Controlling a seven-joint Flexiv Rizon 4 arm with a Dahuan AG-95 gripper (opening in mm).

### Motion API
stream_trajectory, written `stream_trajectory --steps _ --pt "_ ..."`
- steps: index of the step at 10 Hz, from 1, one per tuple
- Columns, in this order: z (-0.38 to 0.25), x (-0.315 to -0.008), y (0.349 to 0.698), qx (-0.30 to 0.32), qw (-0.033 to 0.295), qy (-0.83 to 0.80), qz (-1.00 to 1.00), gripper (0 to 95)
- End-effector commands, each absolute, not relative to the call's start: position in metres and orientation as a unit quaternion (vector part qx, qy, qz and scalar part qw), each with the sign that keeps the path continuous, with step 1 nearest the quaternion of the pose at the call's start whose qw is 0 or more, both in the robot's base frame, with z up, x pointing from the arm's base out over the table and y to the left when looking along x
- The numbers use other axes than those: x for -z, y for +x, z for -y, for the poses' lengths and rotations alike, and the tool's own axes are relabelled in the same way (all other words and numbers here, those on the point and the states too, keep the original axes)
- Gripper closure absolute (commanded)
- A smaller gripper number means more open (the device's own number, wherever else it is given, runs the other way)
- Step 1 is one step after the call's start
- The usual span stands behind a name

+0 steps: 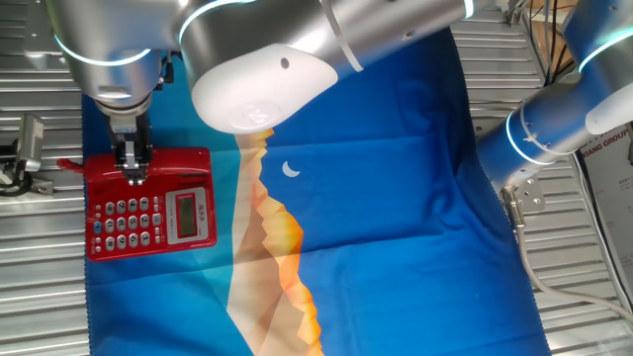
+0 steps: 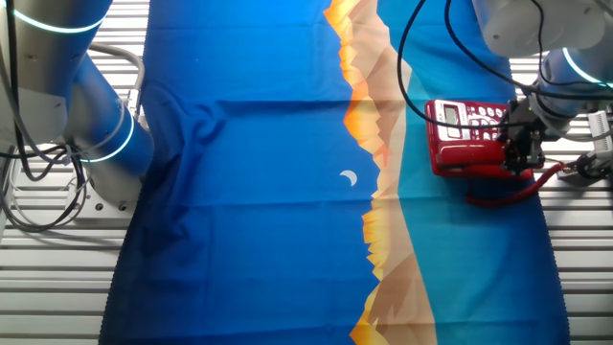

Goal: Place the handset of the telephone on the corresponding phone cradle

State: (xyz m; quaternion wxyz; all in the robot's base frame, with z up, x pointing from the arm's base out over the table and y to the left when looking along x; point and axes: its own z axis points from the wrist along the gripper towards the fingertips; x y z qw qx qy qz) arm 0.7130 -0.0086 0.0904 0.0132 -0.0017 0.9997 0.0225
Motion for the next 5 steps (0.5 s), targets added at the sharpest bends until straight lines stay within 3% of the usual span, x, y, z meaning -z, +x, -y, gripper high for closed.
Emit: stream_trajectory --steps 1,5 --pt "0.0088 -0.0868 0.7108 -0.022 0.015 -0.012 -1.000 95.0" --pt "0.0095 -0.0858 0.7090 -0.023 0.016 -0.011 -1.000 95.0"
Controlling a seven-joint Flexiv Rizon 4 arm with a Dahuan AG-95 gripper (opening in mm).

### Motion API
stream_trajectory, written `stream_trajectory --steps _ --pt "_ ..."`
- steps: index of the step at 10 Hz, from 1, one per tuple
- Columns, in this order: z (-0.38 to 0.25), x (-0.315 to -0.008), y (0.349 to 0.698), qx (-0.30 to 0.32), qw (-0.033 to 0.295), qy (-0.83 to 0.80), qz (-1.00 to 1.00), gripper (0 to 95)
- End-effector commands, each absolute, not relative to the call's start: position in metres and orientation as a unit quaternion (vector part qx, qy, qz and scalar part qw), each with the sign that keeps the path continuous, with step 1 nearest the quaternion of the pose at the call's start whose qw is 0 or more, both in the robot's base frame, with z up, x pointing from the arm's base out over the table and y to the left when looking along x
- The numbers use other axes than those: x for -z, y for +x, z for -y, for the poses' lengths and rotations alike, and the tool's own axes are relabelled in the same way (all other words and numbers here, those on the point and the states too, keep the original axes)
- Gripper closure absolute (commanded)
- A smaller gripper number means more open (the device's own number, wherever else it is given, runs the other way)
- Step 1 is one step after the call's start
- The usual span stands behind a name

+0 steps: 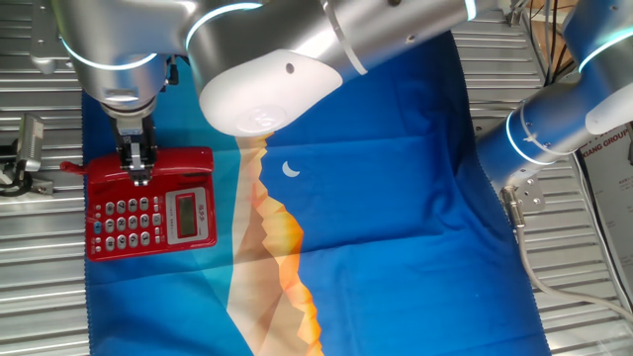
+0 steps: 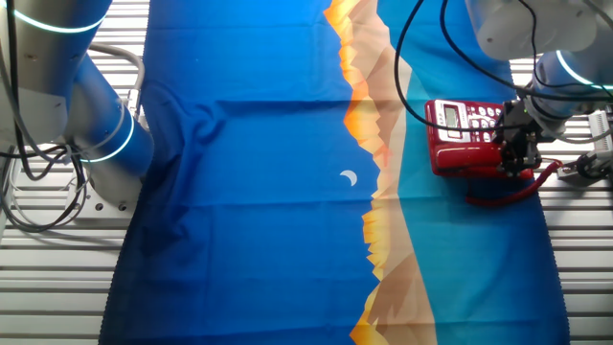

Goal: Place the handset of the telephone on the corresponding phone cradle

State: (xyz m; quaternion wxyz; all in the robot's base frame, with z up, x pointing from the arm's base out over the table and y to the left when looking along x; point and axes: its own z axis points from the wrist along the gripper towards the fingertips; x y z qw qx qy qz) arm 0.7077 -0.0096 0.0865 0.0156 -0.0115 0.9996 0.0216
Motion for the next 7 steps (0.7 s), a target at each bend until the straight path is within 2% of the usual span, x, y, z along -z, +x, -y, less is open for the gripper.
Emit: stream_trajectory --steps 1,7 --pt "0.0094 -0.0858 0.7091 -0.022 0.016 -0.011 -1.000 95.0" --pt "0.0046 -0.0830 0.7102 -0.022 0.017 0.001 -1.000 95.0"
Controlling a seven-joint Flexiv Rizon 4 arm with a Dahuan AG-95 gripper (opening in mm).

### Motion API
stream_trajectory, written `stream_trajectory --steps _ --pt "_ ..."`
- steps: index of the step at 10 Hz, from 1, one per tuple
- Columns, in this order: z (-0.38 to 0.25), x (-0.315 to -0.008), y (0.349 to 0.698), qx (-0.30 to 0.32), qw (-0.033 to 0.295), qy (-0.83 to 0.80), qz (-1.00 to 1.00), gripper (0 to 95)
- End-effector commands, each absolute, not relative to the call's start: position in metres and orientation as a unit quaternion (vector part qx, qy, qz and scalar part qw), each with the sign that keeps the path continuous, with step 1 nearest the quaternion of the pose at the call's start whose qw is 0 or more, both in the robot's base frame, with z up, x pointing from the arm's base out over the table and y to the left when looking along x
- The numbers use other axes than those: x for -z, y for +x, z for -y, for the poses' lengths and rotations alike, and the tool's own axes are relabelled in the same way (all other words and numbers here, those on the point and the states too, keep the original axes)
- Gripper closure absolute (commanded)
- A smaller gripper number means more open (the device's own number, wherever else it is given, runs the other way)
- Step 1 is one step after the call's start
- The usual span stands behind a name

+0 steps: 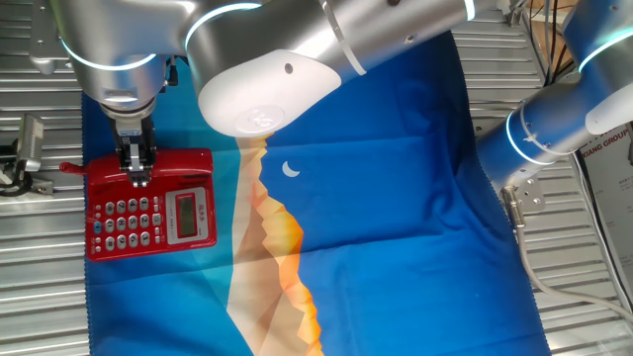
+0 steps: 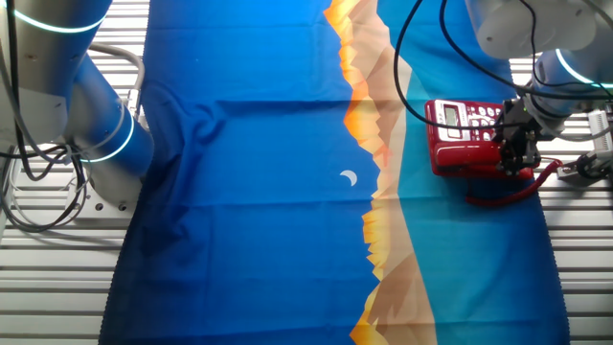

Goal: Place the handset of the telephone on the corresponding phone cradle

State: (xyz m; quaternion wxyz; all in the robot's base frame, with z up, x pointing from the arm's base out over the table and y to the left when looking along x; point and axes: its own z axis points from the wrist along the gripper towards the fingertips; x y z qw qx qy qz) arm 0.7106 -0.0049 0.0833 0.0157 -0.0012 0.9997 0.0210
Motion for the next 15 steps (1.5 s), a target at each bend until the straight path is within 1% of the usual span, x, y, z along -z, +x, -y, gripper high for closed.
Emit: stream_trajectory --steps 1,15 --pt "0.0042 -0.0827 0.7103 -0.024 0.017 0.003 -1.000 95.0" --pt "0.0046 -0.0770 0.7123 -0.024 0.017 0.001 -1.000 95.0"
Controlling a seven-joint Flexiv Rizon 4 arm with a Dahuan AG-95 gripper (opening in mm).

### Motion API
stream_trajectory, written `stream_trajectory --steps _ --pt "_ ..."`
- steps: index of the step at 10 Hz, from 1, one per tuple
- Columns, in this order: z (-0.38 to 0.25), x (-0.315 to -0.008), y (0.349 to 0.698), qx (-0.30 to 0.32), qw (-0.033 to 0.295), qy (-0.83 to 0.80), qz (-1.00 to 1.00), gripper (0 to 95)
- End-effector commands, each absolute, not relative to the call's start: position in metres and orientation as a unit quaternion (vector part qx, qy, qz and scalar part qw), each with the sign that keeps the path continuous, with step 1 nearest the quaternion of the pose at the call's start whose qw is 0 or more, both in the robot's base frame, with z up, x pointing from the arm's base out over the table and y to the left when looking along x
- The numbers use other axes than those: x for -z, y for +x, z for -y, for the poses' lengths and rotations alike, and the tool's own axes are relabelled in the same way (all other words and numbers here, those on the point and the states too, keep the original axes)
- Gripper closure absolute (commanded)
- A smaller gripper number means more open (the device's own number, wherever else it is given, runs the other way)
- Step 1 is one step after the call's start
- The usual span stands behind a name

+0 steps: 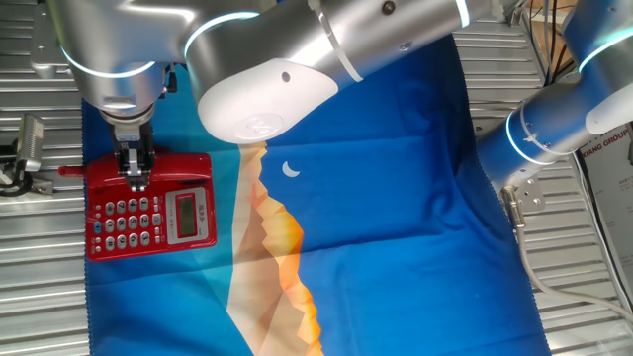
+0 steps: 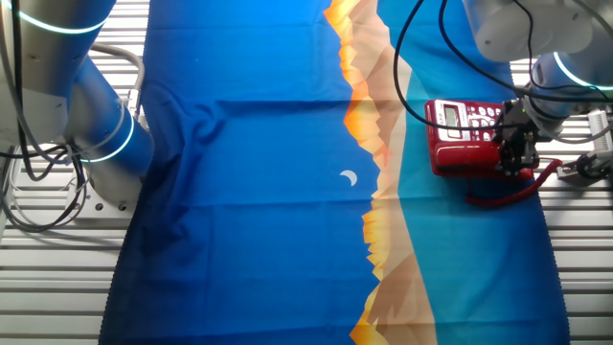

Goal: Place the handset of the telephone on the corresponding phone cradle

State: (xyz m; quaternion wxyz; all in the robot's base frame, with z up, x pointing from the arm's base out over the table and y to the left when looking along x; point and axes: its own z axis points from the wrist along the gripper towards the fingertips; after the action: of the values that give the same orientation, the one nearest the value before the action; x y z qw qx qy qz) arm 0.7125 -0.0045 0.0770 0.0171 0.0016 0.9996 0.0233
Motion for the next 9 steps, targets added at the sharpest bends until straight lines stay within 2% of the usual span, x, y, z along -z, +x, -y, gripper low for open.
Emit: stream_trajectory --steps 1,9 --pt "0.0047 -0.0766 0.7125 -0.024 0.018 0.001 -1.000 95.0" --pt "0.0049 -0.0744 0.7137 -0.025 0.017 0.000 -1.000 95.0"
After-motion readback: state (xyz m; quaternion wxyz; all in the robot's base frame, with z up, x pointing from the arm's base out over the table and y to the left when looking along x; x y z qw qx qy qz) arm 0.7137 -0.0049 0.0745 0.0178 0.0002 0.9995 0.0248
